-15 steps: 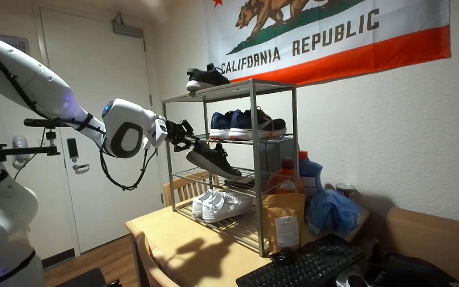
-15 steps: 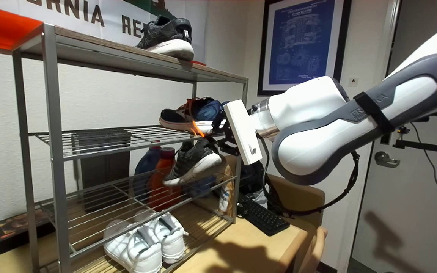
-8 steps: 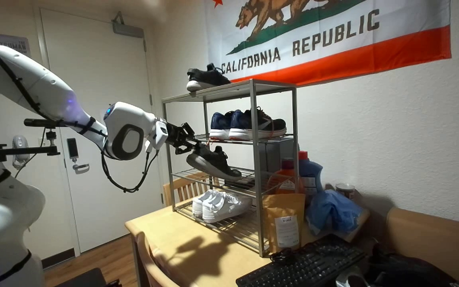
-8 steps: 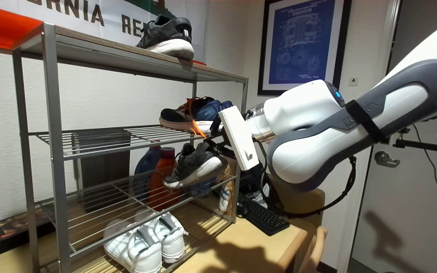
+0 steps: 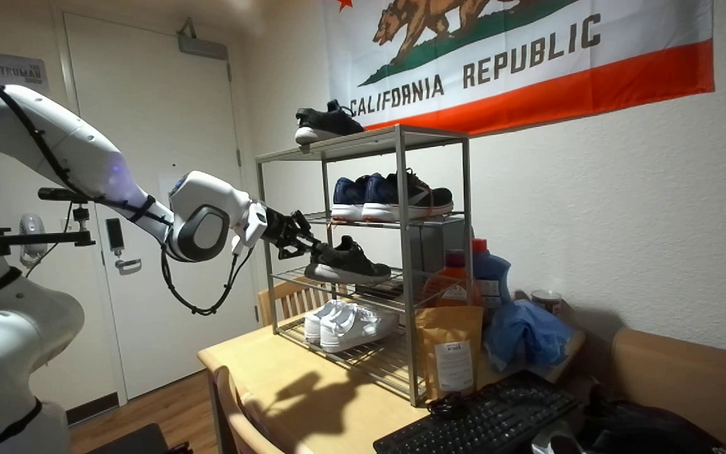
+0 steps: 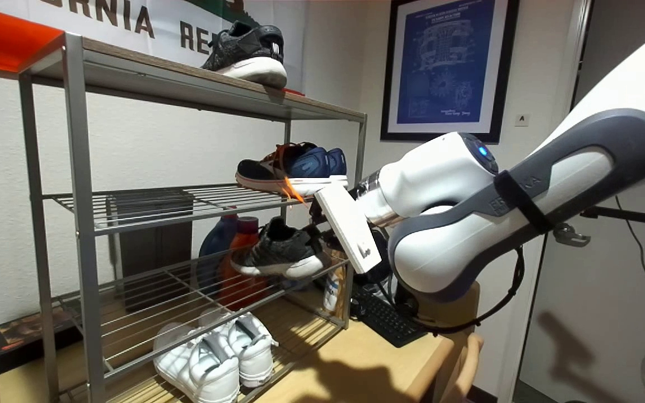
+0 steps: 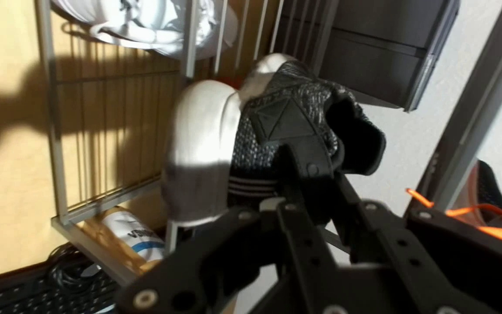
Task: Remove the right shoe from the top of the shoe rack and place it on the third shelf from the top
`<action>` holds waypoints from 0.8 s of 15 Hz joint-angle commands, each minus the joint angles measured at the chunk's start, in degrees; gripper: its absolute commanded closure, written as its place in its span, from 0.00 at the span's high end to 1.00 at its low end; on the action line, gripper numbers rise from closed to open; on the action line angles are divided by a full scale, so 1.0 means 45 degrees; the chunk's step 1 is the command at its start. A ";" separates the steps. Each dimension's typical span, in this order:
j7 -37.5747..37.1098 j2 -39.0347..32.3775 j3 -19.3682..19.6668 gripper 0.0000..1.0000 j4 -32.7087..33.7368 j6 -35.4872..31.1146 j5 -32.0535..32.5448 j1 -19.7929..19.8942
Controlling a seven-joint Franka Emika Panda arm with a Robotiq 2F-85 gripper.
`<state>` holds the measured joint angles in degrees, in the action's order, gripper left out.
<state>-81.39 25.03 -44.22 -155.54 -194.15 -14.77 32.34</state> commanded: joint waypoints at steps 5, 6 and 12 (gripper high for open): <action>-0.0204 -0.0036 -0.0897 0.06 0.0059 0.1368 -0.0115 0.0856; -0.0209 -0.0087 -0.0845 0.06 0.0108 0.1330 -0.0125 0.0792; -0.0629 -0.0297 -0.1101 0.06 0.0638 0.1502 -0.0211 0.1194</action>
<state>-82.60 24.86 -47.42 -155.25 -189.43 -14.80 35.49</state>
